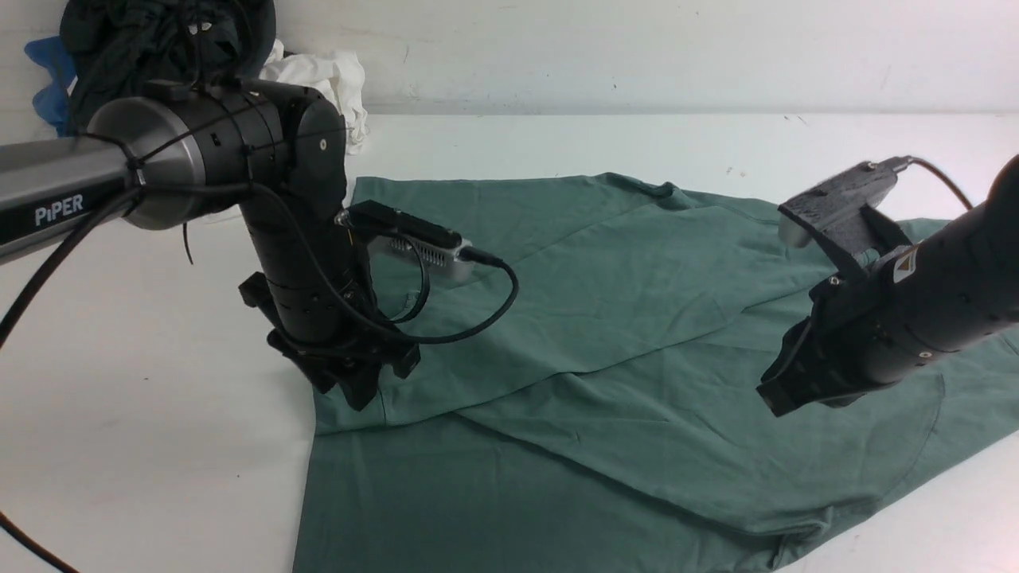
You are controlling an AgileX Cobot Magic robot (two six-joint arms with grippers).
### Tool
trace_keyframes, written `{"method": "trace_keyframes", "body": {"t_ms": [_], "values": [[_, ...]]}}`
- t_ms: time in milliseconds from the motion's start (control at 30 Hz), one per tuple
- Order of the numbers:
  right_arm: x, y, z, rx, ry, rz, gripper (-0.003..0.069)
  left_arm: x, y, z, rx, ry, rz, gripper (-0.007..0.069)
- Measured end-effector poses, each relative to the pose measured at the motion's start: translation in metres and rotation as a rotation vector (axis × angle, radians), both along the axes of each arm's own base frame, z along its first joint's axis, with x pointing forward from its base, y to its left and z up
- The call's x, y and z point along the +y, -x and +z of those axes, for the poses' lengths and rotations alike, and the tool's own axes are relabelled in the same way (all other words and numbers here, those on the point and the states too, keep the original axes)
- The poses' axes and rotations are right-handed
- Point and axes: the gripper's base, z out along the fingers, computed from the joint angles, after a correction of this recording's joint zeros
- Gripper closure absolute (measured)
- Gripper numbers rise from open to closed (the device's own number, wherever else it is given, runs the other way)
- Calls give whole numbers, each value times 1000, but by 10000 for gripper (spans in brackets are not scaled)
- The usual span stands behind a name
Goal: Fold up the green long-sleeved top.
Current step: Use both arms simultaneously to clamp the lower edge of the clothing fabric
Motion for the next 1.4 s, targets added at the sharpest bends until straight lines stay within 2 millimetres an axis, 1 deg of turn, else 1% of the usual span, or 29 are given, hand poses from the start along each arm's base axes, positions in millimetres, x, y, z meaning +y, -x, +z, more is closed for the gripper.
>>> {"method": "trace_keyframes", "body": {"t_ms": [100, 133, 167, 200, 233, 267, 300, 333, 367, 500, 533, 600, 633, 700, 733, 767, 800, 833, 867, 933, 1000, 1033, 1067, 1133, 1233, 1267, 1300, 1333, 1400], "values": [[0, 1, 0, 11, 2, 2, 648, -3, 7, 6, 4, -10, -8, 249], [0, 2, -1, 19, 2, 3, 648, -10, 18, 12, -4, -13, -30, 238], [0, 2, -1, 24, 3, 4, 648, -17, 28, 14, -3, -19, -60, 232], [0, 2, -1, 28, 2, 7, 648, -25, 38, 13, 2, -27, -97, 231], [0, 2, -1, 27, 2, 9, 648, -26, 41, 13, 3, -31, -108, 231], [0, 3, -1, 30, -1, 13, 648, -31, 53, 10, 17, -45, -152, 230], [1, 3, -1, 32, -4, 21, 648, -43, 73, 2, 44, -79, -246, 230], [1, 3, -1, 33, -7, 26, 648, -47, 84, -4, 67, -98, -296, 229], [2, 4, -1, 35, -16, 30, 648, -52, 100, -18, 93, -132, -385, 222], [5, 4, 0, 36, -44, 54, 648, -55, 127, -48, 128, -182, -597, 193], [5, 4, 0, 35, -47, 56, 648, -55, 128, -49, 125, -182, -607, 191], [7, 5, 1, 36, -59, 72, 648, -50, 135, -62, 127, -204, -710, 192], [7, 5, 1, 35, -63, 77, 648, -47, 135, -66, 108, -218, -753, 207], [8, 5, 1, 33, -67, 87, 648, -44, 135, -67, 87, -241, -794, 253], [8, 5, 1, 32, -68, 90, 648, -42, 134, -68, 76, -251, -804, 284], [8, 5, 1, 31, -69, 92, 648, -42, 132, -67, 50, -266, -812, 340], [8, 5, 1, 32, -67, 96, 648, -41, 130, -67, 22, -278, -804, 393], [8, 6, 1, 34, -67, 97, 648, -41, 129, -67, 16, -280, -802, 405], [8, 6, 1, 38, -62, 109, 648, -42, 125, -67, -26, -290, -776, 486], [8, 8, 1, 47, -56, 126, 648, -40, 120, -67, -73, -305, -719, 572], [6, 10, 3, 42, -39, 142, 648, -34, 114, -65, -103, -344, -654, 613], [6, 10, 4, 41, -37, 143, 648, -33, 114, -65, -105, -349, -650, 613], [3, 13, 8, 27, -12, 142, 648, -22, 109, -60, -116, -394, -599, 620], [-1, 17, 13, 20, 20, 145, 648, -6, 104, -49, -131, -422, -523, 620], [-10, 26, 15, 25, 97, 164, 641, 27, 92, -26, -188, -414, -380, 620], [-13, 29, 12, 29, 123, 170, 633, 40, 89, -18, -214, -404, -327, 620], [-13, 30, 11, 31, 123, 170, 631, 40, 89, -16, -221, -401, -326, 620], [-16, 33, 6, 41, 146, 175, 616, 51, 86, -9, -248, -384, -272, 620], [-22, 40, -16, 69, 204, 190, 551, 76, 80, 2, -310, -320, -136, 620]]}}
